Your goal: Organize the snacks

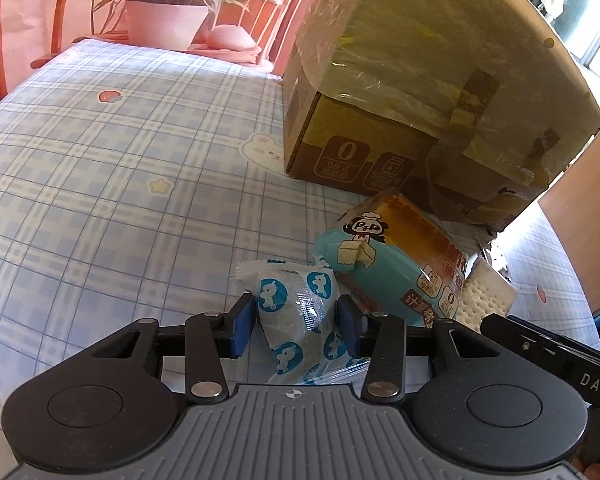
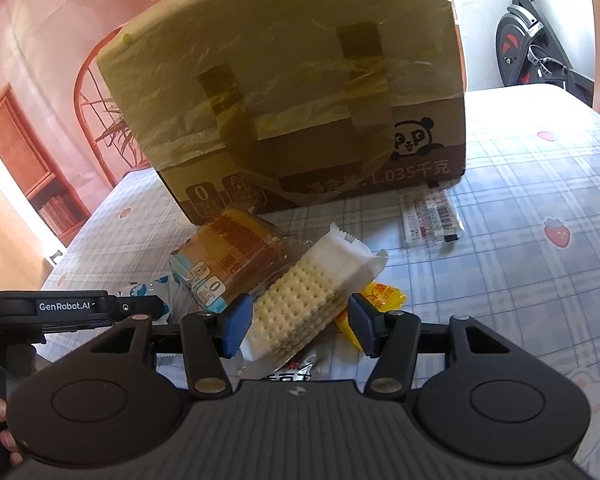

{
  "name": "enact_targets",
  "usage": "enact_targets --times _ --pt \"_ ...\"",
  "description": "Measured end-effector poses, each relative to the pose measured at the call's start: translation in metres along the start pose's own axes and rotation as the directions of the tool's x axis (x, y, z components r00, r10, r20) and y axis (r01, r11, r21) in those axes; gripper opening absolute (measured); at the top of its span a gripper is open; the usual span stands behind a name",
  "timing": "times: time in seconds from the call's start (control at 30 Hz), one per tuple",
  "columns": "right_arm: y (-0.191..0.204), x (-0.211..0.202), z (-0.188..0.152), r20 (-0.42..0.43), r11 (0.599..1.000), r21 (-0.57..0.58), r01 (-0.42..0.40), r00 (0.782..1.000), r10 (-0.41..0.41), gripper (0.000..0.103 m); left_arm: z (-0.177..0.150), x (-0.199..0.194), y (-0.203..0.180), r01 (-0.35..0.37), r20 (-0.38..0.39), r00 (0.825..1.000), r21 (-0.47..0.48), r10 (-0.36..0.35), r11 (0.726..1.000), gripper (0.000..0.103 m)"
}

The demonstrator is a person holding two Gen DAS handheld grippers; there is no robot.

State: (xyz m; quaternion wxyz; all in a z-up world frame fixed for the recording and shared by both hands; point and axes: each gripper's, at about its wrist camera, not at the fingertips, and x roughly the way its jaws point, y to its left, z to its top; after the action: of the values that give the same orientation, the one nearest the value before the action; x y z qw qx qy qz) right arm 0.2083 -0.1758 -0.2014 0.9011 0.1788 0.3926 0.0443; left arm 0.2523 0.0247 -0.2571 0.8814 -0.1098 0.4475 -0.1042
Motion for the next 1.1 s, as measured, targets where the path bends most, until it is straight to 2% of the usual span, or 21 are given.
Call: enact_targets --times 0.03,0.17,0.4,0.67,0.73,0.77,0.8,0.87,0.97,1.1 --pt "0.0 0.001 0.0 -0.004 1.0 0.0 0.001 1.0 -0.001 0.055 0.0 0.0 0.001 0.003 0.001 1.0 0.001 -0.003 1.0 0.047" --pt "-0.001 0.005 0.001 -0.019 1.0 -0.004 0.023 1.0 -0.023 0.04 -0.002 -0.001 0.001 0.008 0.007 1.0 0.005 -0.008 1.0 0.047" --pt "-0.007 0.003 0.009 0.002 0.998 -0.019 0.065 0.998 -0.065 0.028 -0.003 -0.002 0.004 0.021 0.013 1.0 0.002 -0.021 1.0 0.047" --pt "-0.01 0.005 0.021 -0.002 0.991 -0.033 0.13 0.992 -0.13 0.028 -0.004 -0.002 0.005 0.026 0.017 1.0 -0.001 -0.026 1.0 0.047" --pt "-0.005 0.006 0.021 -0.007 0.99 -0.039 0.133 0.991 -0.134 0.031 -0.004 -0.002 0.005 0.026 0.017 1.0 0.0 -0.026 1.0 0.047" --pt "-0.002 0.008 0.021 -0.015 0.989 -0.042 0.142 0.99 -0.142 0.04 -0.004 -0.002 0.005 0.027 0.018 0.999 -0.001 -0.027 1.0 0.047" --pt "0.001 0.01 0.022 -0.021 0.988 -0.042 0.15 0.988 -0.151 0.052 -0.004 -0.002 0.005 0.028 0.019 0.999 -0.001 -0.028 1.0 0.047" --pt "0.006 0.012 0.022 -0.019 0.988 -0.043 0.148 0.989 -0.149 0.068 -0.004 -0.002 0.006 0.03 0.02 0.999 -0.002 -0.03 1.0 0.047" --pt "0.018 0.018 0.023 -0.029 0.984 -0.089 0.152 0.987 -0.155 0.07 -0.005 -0.003 0.006 0.034 0.022 0.999 -0.007 -0.034 0.999 0.047" --pt "0.028 0.031 0.02 -0.054 0.97 -0.151 0.193 0.978 -0.203 0.074 -0.006 -0.003 0.006 0.038 0.026 0.999 -0.009 -0.037 0.999 0.047"
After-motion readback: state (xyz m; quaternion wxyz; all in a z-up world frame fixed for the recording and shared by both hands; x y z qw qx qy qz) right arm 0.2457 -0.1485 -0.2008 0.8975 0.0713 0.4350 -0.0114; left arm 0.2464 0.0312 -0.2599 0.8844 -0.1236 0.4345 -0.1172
